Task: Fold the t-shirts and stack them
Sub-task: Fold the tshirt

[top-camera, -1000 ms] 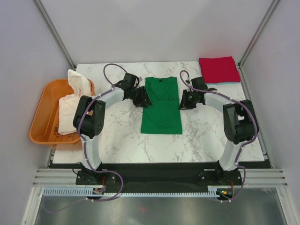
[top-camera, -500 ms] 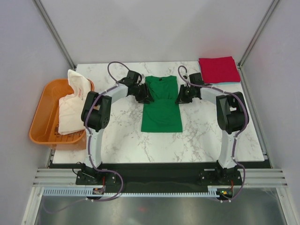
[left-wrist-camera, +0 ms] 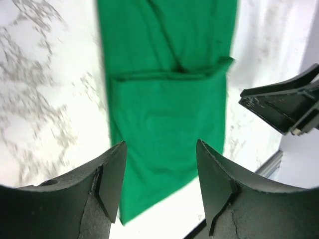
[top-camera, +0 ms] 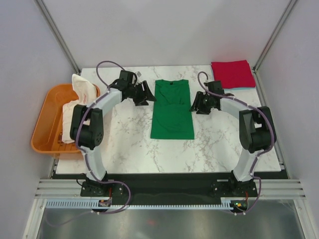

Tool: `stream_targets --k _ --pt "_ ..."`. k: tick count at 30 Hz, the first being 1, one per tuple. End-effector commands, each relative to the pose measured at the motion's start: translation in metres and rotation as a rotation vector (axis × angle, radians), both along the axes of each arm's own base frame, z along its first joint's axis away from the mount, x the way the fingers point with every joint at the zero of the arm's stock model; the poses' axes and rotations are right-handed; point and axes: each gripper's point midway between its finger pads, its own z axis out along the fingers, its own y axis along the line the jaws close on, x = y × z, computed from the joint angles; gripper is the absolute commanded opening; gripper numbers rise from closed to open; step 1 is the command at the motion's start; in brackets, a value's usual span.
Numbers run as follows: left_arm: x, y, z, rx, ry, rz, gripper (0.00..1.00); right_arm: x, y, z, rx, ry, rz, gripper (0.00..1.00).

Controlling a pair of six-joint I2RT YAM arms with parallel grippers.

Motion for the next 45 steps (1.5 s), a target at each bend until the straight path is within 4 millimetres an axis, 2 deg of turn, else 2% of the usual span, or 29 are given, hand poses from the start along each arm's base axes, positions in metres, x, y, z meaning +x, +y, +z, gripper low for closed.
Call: stream_targets --k 1,2,3,4,5,7,8,9,11,13,14,16,20,23,31,38,45 --pt "-0.033 0.001 0.037 -0.032 -0.041 -0.045 0.65 -0.024 -0.023 0.026 -0.037 0.021 -0.166 0.6" --pt "-0.051 0.006 0.018 -0.011 0.01 -0.036 0.64 -0.044 -0.029 0.015 -0.06 0.081 -0.188 0.61" --pt "-0.061 0.007 0.011 -0.005 0.035 -0.032 0.63 -0.051 -0.037 0.02 -0.08 0.081 -0.224 0.61" --pt "-0.071 0.008 0.015 0.001 0.025 -0.039 0.63 -0.059 -0.039 0.019 -0.083 0.1 -0.246 0.61" --pt "-0.09 0.012 -0.004 0.036 0.069 -0.037 0.62 -0.078 -0.043 0.008 -0.084 0.163 -0.29 0.61" --pt "-0.107 0.015 -0.009 0.048 0.091 -0.024 0.62 -0.09 -0.044 0.015 -0.054 0.163 -0.335 0.61" --pt "-0.121 0.018 -0.013 0.054 0.107 -0.022 0.62 -0.102 -0.044 0.009 -0.039 0.195 -0.372 0.61" --pt "-0.128 0.018 -0.015 0.049 0.125 -0.012 0.62 -0.106 -0.043 0.017 -0.018 0.181 -0.39 0.61" --pt "-0.144 0.022 -0.021 0.043 0.156 0.003 0.62 -0.117 -0.038 0.013 0.003 0.185 -0.413 0.6" --pt "-0.15 0.023 -0.024 0.035 0.164 0.02 0.6 -0.119 -0.031 0.019 0.049 0.163 -0.447 0.6" --pt "-0.158 0.025 -0.033 0.033 0.189 0.024 0.6 -0.117 -0.026 0.021 0.068 0.142 -0.447 0.6" --pt "-0.161 0.021 -0.034 -0.005 0.188 0.033 0.6 -0.124 -0.022 0.016 0.092 0.15 -0.479 0.6" --pt "-0.176 0.018 -0.054 -0.024 0.239 0.053 0.6 -0.134 -0.004 0.011 0.12 0.133 -0.479 0.6" --pt "-0.18 0.016 -0.063 -0.037 0.263 0.064 0.59 -0.138 -0.001 0.009 0.115 0.112 -0.502 0.6" --pt "-0.177 0.014 -0.076 -0.014 0.273 0.112 0.56 -0.145 -0.009 -0.009 0.087 0.086 -0.565 0.56" --pt "-0.177 0.012 -0.083 0.008 0.278 0.14 0.54 -0.151 -0.001 -0.021 0.129 0.104 -0.561 0.52" --pt "-0.173 0.007 -0.087 0.009 0.282 0.149 0.5 -0.152 0.001 -0.024 0.138 0.099 -0.569 0.48"
